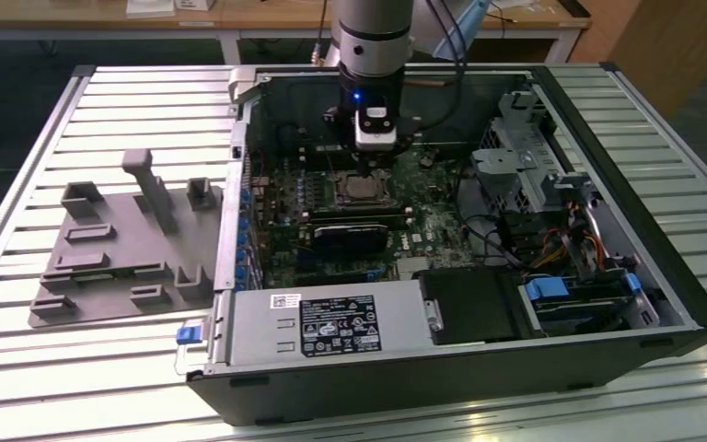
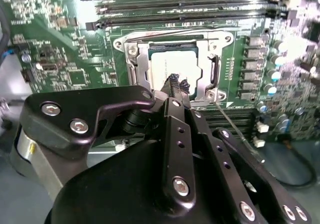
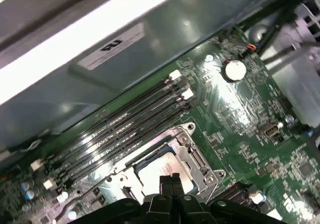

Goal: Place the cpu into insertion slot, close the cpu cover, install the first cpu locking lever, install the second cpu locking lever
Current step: 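Close the cpu cover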

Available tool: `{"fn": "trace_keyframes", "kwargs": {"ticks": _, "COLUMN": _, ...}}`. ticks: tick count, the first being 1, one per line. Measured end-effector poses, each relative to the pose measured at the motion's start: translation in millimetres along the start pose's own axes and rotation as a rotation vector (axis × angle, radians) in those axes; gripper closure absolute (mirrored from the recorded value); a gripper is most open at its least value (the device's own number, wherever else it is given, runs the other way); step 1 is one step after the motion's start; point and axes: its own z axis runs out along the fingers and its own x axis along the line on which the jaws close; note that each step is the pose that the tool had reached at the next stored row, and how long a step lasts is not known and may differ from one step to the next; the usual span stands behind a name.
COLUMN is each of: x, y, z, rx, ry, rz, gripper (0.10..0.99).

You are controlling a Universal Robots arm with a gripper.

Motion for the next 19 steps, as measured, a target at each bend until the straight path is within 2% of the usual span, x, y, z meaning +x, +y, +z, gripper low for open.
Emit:
{"fn": "trace_keyframes", "kwargs": {"ticks": 13, "x": 0.0, "y": 0.0, "z": 0.1, "rx": 0.002, "ry": 0.0001, "rz": -0.234, "gripper": 0.980}}
{"fn": "trace_keyframes", "kwargs": {"ticks": 19, "x": 0.0, "y": 0.0, "z": 0.1, "rx": 0.017, "ry": -0.0069, "rz": -0.327, "gripper": 0.980}}
